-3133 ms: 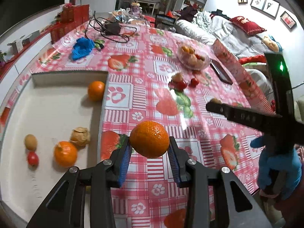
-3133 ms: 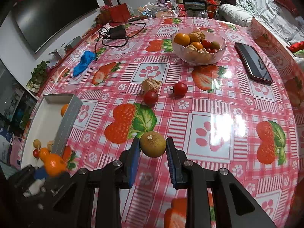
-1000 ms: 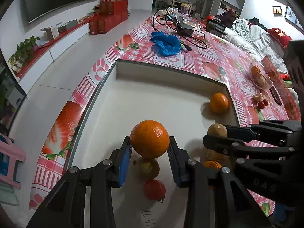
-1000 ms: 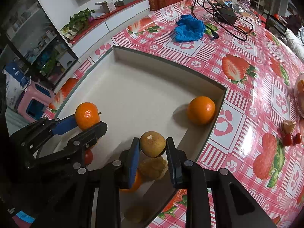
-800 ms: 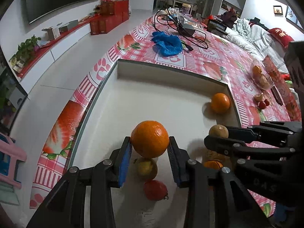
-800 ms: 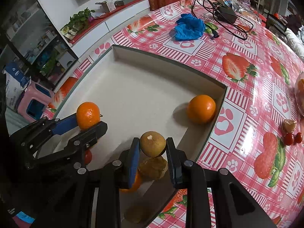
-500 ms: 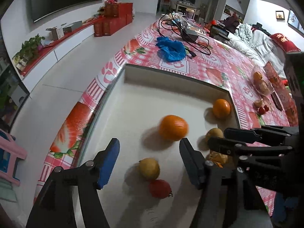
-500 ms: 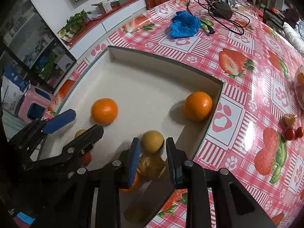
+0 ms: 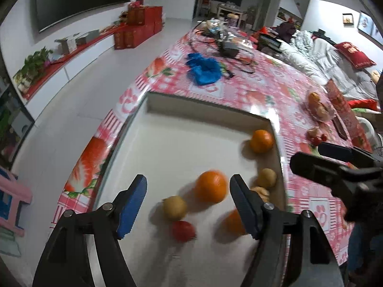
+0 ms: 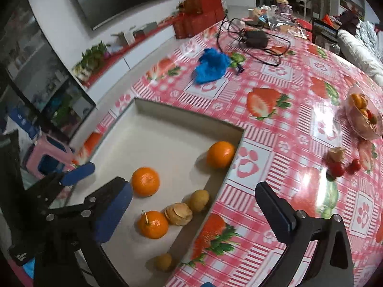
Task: Organize fruits
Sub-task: 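Move both open grippers back over the remaining fruits, then grasp a tan papery fruit with the left gripper, then grasp the red cherry tomato with the right gripper while the left gripper holds the tan fruit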
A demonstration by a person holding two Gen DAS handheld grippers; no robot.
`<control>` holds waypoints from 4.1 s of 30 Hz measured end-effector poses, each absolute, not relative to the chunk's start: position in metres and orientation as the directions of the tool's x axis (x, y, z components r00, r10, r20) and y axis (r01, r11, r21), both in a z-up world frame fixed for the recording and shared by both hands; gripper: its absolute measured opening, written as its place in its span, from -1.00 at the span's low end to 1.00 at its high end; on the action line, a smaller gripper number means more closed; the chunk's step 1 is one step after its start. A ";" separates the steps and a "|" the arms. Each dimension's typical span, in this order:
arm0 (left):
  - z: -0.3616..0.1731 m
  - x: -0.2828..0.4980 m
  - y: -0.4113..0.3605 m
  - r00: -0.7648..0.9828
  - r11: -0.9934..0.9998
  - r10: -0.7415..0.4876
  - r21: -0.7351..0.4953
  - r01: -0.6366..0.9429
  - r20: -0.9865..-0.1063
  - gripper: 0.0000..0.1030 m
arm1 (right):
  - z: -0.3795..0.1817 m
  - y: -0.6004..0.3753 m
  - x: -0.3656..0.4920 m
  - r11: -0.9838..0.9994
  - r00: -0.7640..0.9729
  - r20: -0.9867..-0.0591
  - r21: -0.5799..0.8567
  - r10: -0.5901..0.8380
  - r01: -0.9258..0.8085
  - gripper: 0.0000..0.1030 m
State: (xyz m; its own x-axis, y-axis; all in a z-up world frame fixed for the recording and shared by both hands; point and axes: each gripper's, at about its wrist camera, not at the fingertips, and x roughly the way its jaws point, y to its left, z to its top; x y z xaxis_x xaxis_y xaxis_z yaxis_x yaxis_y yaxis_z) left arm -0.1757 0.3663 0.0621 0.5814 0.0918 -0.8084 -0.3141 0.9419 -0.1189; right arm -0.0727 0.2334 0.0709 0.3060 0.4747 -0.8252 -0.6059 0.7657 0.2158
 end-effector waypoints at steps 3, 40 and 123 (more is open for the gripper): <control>0.073 -0.173 0.348 0.603 0.955 0.068 -0.124 -0.271 -0.795 0.49 | 0.072 0.208 -0.065 0.806 0.356 -0.820 0.199 0.448 -0.557 1.00; 0.029 0.045 0.138 0.499 0.999 -0.016 -0.034 -0.027 -0.866 0.51 | -0.005 -0.033 -0.034 0.988 0.547 -0.832 0.005 0.091 -0.157 1.00; 0.010 -0.163 0.177 0.575 0.991 0.119 0.063 -0.116 -0.809 -0.37 | 0.015 0.042 -0.054 0.923 0.472 -0.827 0.135 0.306 -0.361 1.00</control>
State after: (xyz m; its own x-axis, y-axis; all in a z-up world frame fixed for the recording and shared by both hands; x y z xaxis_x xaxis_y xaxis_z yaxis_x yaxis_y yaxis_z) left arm -0.1631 0.1774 0.0103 0.5752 0.1190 -0.8093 -0.1157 0.9912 0.0635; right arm -0.0539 0.0416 0.0152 0.4717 0.3056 -0.8271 -0.3605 0.9229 0.1354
